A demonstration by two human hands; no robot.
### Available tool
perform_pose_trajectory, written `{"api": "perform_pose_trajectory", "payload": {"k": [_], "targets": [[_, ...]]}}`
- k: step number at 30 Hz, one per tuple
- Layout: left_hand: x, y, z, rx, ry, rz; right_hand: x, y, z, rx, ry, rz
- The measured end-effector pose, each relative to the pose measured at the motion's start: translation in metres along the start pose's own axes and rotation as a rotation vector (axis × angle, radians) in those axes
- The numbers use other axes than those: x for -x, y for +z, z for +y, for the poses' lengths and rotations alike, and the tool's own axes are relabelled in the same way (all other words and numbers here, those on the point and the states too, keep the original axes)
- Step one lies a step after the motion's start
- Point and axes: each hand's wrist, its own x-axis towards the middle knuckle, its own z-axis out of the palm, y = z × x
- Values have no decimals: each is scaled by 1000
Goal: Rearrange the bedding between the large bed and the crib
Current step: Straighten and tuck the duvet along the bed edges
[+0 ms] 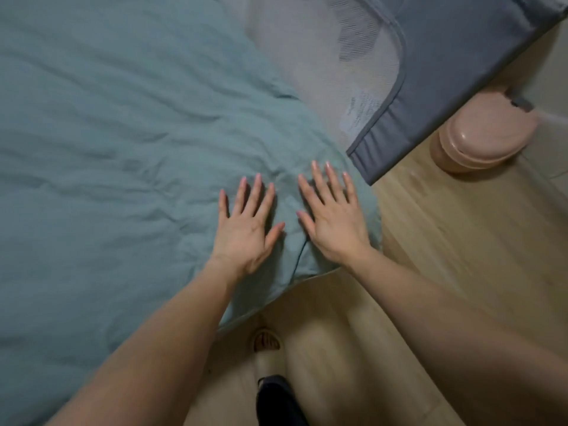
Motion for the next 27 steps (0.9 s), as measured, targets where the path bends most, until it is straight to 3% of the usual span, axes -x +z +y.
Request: {"api": "perform_pose_trajectory", "payload": {"k": [2,4,8,13,16,21,24,27], "targets": [[12,1,-14,-35,-3,-159,-1,7,2,32,126,-423],[21,-10,-33,-20,21,-336,-17,-5,-8,108,218,-636],[36,-55,-75,200,-148,-135,-51,-59,-77,104,104,-447],[113,-100,-196,288,-616,-124,-81,-119,-231,-65,-276,-415],[196,-110,-266,388,-920,-28,-72,-144,-327,-103,-516,-385],[340,-99,-328,652,-1338,178,-29,-152,-451,-141,-764,-437],[412,-82,-355,813,-1509,311,-6,-145,-521,-168,-870,-443],[468,-61,-386,1132,-1625,451,15,-133,-593,-164,-933,-371]]}}
